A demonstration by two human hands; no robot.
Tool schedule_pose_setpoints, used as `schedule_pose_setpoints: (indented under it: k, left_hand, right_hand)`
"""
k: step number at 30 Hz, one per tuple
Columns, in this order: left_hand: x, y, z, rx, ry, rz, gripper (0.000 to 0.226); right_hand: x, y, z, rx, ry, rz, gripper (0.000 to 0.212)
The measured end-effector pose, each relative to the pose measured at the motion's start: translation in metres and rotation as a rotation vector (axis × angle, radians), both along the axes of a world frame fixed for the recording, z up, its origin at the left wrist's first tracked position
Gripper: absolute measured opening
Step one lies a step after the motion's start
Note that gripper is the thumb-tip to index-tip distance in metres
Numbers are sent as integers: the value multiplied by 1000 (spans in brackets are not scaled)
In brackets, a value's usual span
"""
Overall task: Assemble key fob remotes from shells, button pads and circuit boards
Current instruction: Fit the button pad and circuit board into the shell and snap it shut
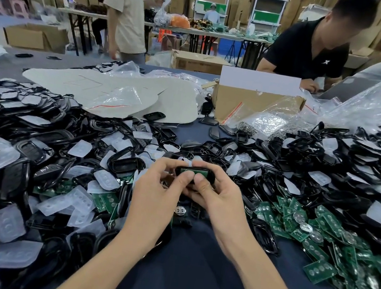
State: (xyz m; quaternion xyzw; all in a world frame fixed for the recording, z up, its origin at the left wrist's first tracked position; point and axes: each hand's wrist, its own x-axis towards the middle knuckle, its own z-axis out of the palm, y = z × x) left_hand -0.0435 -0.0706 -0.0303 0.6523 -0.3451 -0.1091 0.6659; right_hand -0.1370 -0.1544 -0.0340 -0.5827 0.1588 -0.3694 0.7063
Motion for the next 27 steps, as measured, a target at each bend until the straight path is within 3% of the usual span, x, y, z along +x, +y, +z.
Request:
schedule_pose_setpoints:
  k: [8, 10, 13, 17, 20, 23, 27]
  left_hand:
    - [9, 7, 10, 23, -10, -69, 15]
    - [13, 13, 16, 37, -34, -101, 16]
    - [23, 27, 27, -1, -20, -74, 13]
    - [42, 53, 44, -5, 30, -9, 10]
    - [65, 85, 54, 64, -75, 25, 11]
    - [104, 120, 72, 140, -236, 149, 15]
    - [169, 146, 92, 399, -388, 341, 26]
  right_hand:
    - [-5, -5, 1, -84, 70, -24, 19]
    - [-1, 0, 2, 12, 11, -3, 15]
    - [25, 19, 6, 318, -165, 99, 21]
    - [72, 54, 24, 547, -186, 157, 32]
    - [100, 66, 36, 606, -195, 116, 21]
    - [121, 73, 44, 682, -261, 144, 26]
    - [133, 82, 38, 599, -201, 228, 24]
